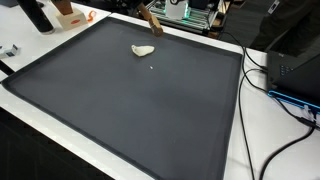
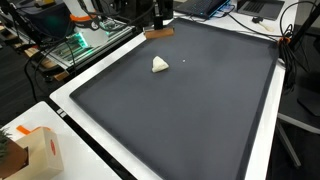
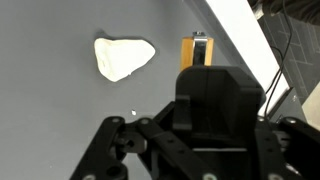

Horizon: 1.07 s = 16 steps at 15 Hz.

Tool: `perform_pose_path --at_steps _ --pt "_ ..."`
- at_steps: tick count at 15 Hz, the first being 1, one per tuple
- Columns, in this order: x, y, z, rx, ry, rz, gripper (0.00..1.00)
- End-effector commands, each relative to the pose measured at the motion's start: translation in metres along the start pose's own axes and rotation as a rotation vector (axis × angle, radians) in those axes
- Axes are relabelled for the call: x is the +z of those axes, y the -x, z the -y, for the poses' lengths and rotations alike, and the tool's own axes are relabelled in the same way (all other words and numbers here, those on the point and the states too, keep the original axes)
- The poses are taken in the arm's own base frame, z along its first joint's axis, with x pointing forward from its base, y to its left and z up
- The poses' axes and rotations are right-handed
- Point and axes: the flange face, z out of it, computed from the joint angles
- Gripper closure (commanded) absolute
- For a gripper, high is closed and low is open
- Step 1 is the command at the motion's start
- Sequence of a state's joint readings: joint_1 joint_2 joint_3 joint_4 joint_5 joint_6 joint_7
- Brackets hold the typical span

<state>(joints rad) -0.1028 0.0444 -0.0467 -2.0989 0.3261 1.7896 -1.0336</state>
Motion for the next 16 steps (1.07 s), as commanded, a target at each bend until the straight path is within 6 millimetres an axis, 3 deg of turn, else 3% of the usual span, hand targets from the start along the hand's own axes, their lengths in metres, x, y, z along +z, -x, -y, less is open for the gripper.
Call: perform_pose_path --at_steps 1,8,15,16 --pt "-0.018 0.008 0.027 -0.137 0.092 0.083 0.79" --pt "-0.042 0.003 0.066 -0.429 0.265 0.223 0.79" --pt "-0.054 0.001 0.091 -0.651 0.403 0.216 0.79" --pt "-0.053 -0.008 0.080 -0.600 0.359 0.211 0.54"
